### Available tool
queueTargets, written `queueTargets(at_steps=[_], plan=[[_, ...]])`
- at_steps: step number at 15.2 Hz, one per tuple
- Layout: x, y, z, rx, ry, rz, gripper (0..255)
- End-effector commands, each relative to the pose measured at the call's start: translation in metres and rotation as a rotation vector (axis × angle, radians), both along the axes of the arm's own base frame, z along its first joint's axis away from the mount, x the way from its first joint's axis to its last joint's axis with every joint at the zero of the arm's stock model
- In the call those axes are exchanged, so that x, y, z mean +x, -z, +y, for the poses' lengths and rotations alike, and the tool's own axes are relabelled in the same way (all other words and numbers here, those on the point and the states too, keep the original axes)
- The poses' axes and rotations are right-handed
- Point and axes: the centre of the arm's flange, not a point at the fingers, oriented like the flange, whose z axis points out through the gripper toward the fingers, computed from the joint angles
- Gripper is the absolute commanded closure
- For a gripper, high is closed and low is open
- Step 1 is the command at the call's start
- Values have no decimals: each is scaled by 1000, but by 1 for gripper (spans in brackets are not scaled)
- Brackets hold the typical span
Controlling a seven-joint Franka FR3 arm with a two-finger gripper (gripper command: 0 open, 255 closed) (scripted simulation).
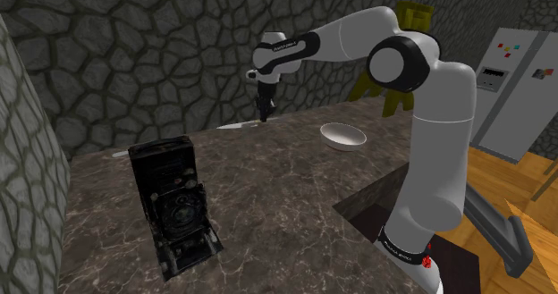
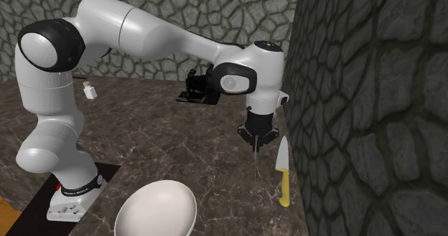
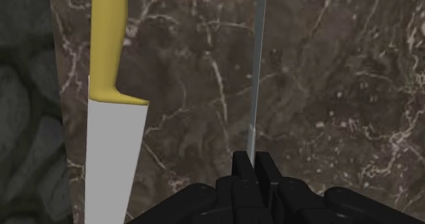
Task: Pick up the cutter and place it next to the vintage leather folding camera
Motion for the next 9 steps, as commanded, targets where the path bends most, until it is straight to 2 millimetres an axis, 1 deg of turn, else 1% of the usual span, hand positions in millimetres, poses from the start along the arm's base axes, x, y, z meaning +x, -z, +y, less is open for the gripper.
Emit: queueTargets(at_steps=[1,9], plan=[[0,-11,0,0,0,1,255],[0,-53,0,0,0,1,255]])
